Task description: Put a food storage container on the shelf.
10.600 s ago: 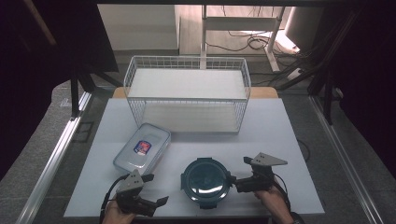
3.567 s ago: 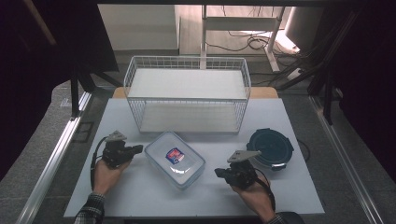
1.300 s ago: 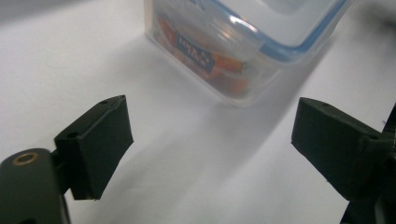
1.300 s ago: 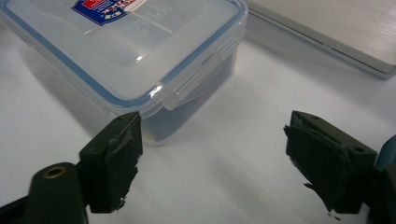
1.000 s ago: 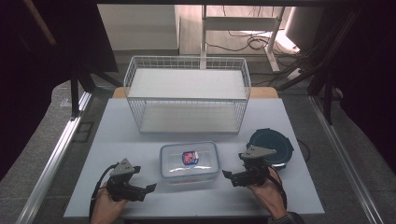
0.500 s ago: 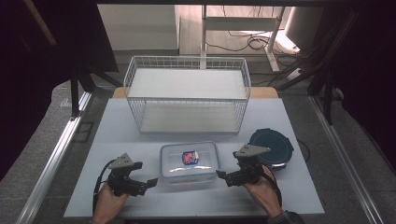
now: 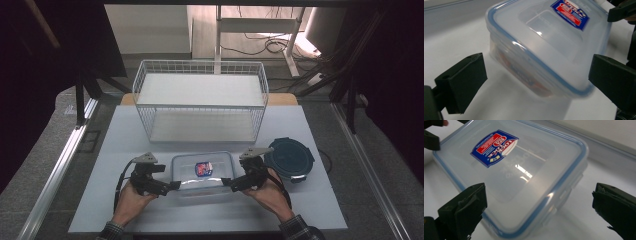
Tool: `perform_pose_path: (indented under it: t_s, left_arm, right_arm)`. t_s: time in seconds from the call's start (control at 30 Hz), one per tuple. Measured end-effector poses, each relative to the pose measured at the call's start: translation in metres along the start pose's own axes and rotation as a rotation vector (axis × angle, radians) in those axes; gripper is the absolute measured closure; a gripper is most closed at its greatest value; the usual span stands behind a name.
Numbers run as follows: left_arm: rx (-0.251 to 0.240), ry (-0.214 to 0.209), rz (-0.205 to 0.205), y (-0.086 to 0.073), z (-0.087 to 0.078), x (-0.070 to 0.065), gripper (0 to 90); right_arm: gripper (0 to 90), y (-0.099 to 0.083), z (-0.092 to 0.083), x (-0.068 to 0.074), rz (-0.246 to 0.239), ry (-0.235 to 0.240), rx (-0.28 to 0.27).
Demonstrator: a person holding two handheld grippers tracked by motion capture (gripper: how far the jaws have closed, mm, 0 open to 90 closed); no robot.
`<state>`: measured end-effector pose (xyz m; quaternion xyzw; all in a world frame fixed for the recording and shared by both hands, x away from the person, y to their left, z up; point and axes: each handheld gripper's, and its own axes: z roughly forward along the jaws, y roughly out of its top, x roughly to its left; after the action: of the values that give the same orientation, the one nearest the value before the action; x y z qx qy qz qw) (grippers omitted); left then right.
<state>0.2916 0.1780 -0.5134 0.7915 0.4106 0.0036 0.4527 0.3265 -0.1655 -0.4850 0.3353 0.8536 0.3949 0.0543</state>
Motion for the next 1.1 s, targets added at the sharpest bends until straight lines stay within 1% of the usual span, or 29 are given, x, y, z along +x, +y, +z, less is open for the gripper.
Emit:
perform_pose_path:
  t_s: [0.03,0.07,0.1,0.13,0.2,0.27,0.3,0.33,0.4,0.43,0.47,0.5,0.53,0.57,0.6,0.67,0.7,0.73,0.8,0.87,0.9,0.93,0.97,1.03,1.1]
  left_arm:
    - [-0.004,-0.033,-0.030,0.002,0.007,0.006,0.0]
    - [-0.004,-0.033,-0.030,0.002,0.007,0.006,0.0]
    - [-0.006,-0.072,-0.057,0.002,0.011,0.009,0.0]
    - [-0.002,-0.096,-0.069,0.002,0.014,0.011,0.0]
    - [0.008,-0.150,-0.096,0.000,0.019,0.012,0.0]
    - [0.013,-0.174,-0.129,-0.003,0.021,0.014,0.0]
    - [0.023,-0.185,-0.145,-0.003,0.020,0.015,0.0]
    - [0.029,-0.192,-0.153,-0.004,0.019,0.015,0.2]
    - [0.026,-0.201,-0.159,-0.006,0.013,0.015,5.7]
    - [0.014,-0.213,-0.160,-0.008,0.009,0.015,10.7]
    - [0.005,-0.219,-0.163,-0.010,0.004,0.015,18.1]
    - [-0.004,-0.232,-0.185,-0.013,0.001,0.015,22.9]
    - [-0.015,-0.239,-0.196,-0.016,0.000,0.015,27.8]
    - [-0.034,-0.246,-0.203,-0.019,-0.004,0.014,30.9]
    - [-0.041,-0.250,-0.201,-0.020,-0.006,0.014,36.0]
    - [-0.053,-0.256,-0.189,-0.022,-0.011,0.011,41.9]
    - [-0.059,-0.259,-0.186,-0.023,-0.013,0.010,44.8]
    - [-0.063,-0.259,-0.180,-0.024,-0.015,0.009,46.7]
    - [-0.067,-0.261,-0.168,-0.026,-0.018,0.006,50.0]
    - [-0.067,-0.258,-0.149,-0.027,-0.020,0.003,52.2]
    - [-0.067,-0.255,-0.143,-0.027,-0.020,0.002,52.9]
    - [-0.067,-0.252,-0.140,-0.027,-0.021,0.002,52.9]
    - [-0.068,-0.253,-0.142,-0.027,-0.021,0.002,52.9]
    - [-0.073,-0.257,-0.149,-0.028,-0.020,0.002,53.0]
    - [-0.077,-0.260,-0.160,-0.028,-0.020,0.003,52.9]
  right_arm:
    - [0.0,0.004,0.007,-0.002,0.021,0.035,0.016]
    - [0.0,0.004,0.007,-0.002,0.021,0.035,0.016]
    - [0.0,0.004,0.010,-0.002,0.032,0.053,0.023]
    - [0.0,0.006,0.013,-0.003,0.060,0.066,0.026]
    - [0.0,0.007,0.017,-0.008,0.092,0.105,0.043]
    - [0.0,0.007,0.021,-0.013,0.138,0.148,0.062]
    - [0.0,0.006,0.023,-0.014,0.158,0.177,0.073]
    - [0.0,0.005,0.025,-0.015,0.175,0.192,0.083]
    - [1.2,0.004,0.023,-0.016,0.182,0.200,0.086]
    - [2.5,0.004,0.021,-0.016,0.183,0.200,0.090]
    - [4.2,0.004,0.019,-0.016,0.188,0.200,0.096]
    - [7.6,0.003,0.017,-0.017,0.195,0.202,0.097]
    - [11.2,0.002,0.013,-0.018,0.195,0.209,0.087]
    - [14.3,0.002,0.010,-0.017,0.193,0.208,0.088]
    - [20.0,0.001,0.004,-0.017,0.187,0.205,0.074]
    - [27.5,-0.001,-0.004,-0.017,0.174,0.206,0.056]
    - [31.8,-0.002,-0.008,-0.017,0.174,0.211,0.043]
    - [35.0,-0.004,-0.012,-0.017,0.180,0.217,0.032]
    - [40.6,-0.008,-0.017,-0.018,0.206,0.237,0.018]
    - [44.7,-0.011,-0.021,-0.020,0.221,0.262,0.017]
    - [43.2,-0.013,-0.021,-0.021,0.225,0.281,0.022]
    - [43.2,-0.013,-0.021,-0.021,0.225,0.281,0.022]
    - [41.8,-0.014,-0.020,-0.022,0.228,0.285,0.025]
    - [41.6,-0.017,-0.019,-0.023,0.242,0.312,0.042]
    - [42.6,-0.018,-0.019,-0.023,0.240,0.312,0.046]
